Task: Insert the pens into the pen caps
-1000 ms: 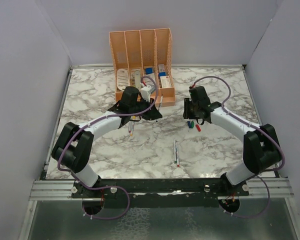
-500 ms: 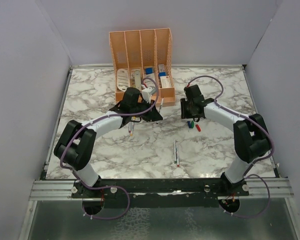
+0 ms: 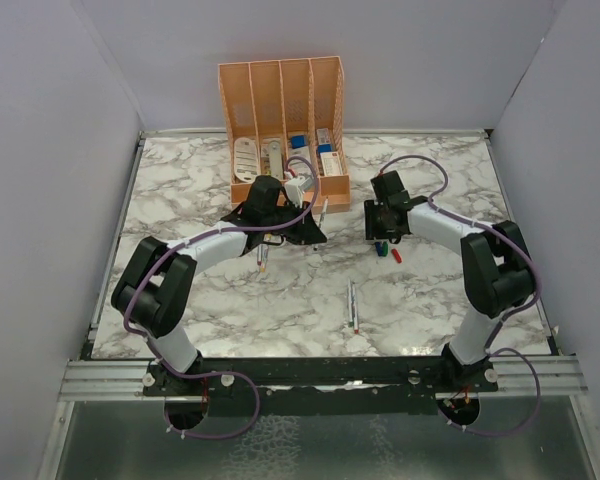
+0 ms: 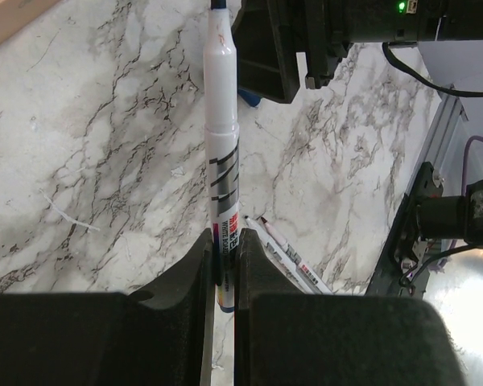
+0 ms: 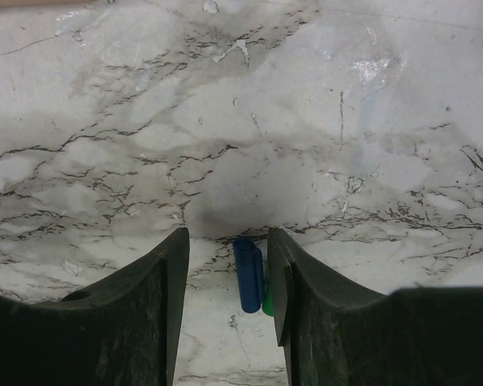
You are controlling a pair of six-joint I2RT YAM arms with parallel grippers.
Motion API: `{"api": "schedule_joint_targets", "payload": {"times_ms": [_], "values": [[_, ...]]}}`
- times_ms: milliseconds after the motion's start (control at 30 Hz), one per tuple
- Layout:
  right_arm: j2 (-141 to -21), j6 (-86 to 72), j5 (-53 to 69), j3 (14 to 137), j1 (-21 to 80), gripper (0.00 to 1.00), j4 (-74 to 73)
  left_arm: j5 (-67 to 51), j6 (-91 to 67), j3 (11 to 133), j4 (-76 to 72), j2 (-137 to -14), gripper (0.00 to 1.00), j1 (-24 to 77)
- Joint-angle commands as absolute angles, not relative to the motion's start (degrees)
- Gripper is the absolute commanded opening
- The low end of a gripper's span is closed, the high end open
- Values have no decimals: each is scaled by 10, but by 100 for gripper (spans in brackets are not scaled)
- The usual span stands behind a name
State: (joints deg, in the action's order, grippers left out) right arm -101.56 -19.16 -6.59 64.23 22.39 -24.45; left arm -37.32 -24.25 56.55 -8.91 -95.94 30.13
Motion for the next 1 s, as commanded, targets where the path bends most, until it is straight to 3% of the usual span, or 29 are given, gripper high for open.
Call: {"api": "schedule_joint_targets", "payload": {"times_ms": [0,967], "values": [[-1031,-187,-60,651,215,44,-240,-395,-246,584,-103,-966,0,303],[-1034,-182,-12,615,214,43,-238,-396,-243,595,-106,-991,0,303]]}}
